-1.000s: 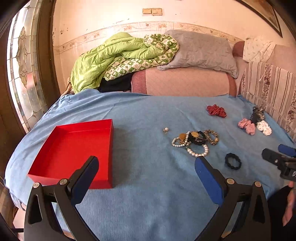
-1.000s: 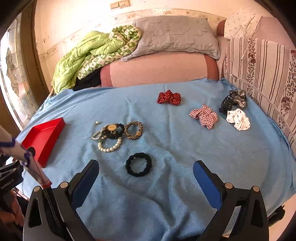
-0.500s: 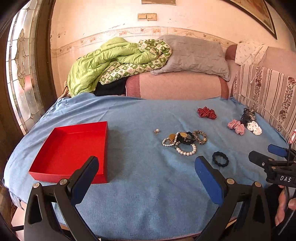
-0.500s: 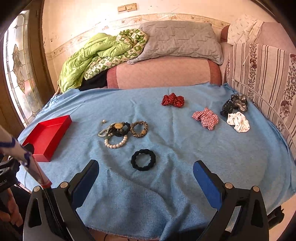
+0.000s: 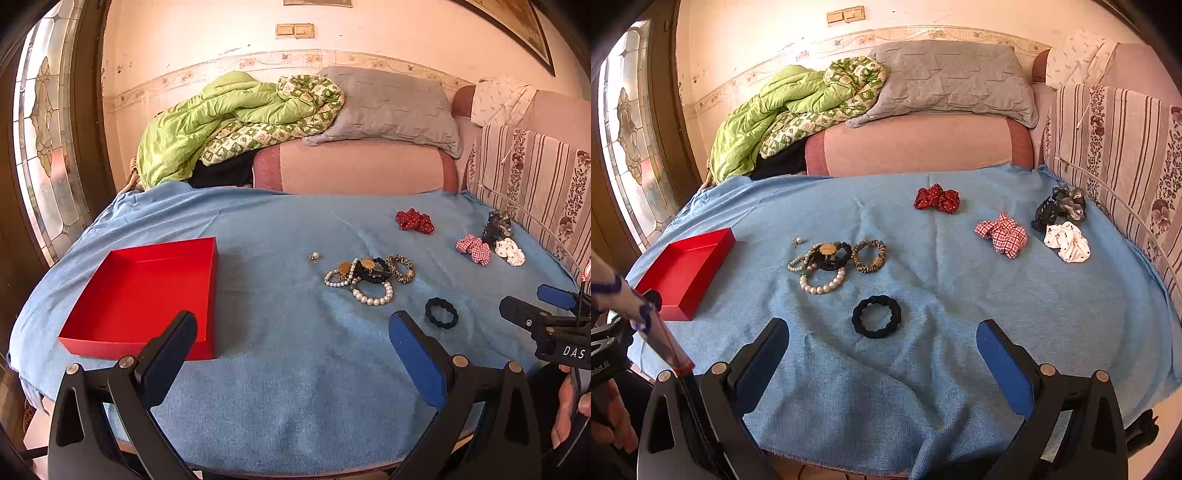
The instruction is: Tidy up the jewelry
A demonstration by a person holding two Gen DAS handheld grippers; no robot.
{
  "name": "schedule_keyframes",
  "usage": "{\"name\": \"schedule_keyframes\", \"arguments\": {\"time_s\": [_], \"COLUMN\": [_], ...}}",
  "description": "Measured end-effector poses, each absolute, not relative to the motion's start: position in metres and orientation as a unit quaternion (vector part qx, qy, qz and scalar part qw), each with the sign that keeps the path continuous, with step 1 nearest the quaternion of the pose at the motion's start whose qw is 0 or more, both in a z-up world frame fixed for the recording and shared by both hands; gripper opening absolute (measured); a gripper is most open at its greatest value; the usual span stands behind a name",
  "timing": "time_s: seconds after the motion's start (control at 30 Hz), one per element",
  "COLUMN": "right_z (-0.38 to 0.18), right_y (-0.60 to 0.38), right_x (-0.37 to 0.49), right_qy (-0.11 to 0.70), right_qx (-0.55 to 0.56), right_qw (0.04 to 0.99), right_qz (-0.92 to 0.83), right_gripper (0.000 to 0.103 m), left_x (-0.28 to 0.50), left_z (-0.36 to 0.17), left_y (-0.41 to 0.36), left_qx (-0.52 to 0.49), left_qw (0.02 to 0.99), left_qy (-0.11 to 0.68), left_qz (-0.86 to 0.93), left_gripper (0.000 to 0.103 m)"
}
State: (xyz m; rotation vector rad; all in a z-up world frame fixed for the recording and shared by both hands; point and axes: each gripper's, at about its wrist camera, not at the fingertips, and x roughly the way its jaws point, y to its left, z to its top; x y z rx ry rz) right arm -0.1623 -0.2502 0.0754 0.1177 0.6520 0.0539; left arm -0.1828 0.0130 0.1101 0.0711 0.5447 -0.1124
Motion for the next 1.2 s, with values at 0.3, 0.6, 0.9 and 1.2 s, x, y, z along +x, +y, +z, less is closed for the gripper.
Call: {"name": "schedule_keyframes", "arguments": {"time_s": [0.3, 0.6, 0.9, 1.2], "right_z": [0.073, 0.069, 0.061, 0.044], "right_y": [-0.252, -0.254, -0.253, -0.251], "right_x": [-0.160, -0.152, -0.131, -0.101], "right_qy": [0.328, 0.340, 0.361, 0.401], "right_qx": [0.060, 0.070, 0.079, 0.067], "right_qw": [0.943, 0.937, 0.928, 0.912], "right_qz": [0.027, 0.036, 0.048, 0.062], "right_gripper": [0.103, 0.101, 0.093, 0.079], "left_x": [-0.181, -0.161, -0.128, -0.097], "left_z": [0.105, 0.097, 0.085, 0.071], "left_y": [0.009, 0.008, -0.003, -0.015], "left_qx": [0.035, 0.027, 0.033, 0.039], "left_qw": [0.959, 0.951, 0.938, 0.926], "left_qy": [0.277, 0.303, 0.336, 0.366], "left_qz": [-0.055, -0.059, -0.073, -0.089], "left_gripper": [0.103, 0.103, 0.103, 0.103]}}
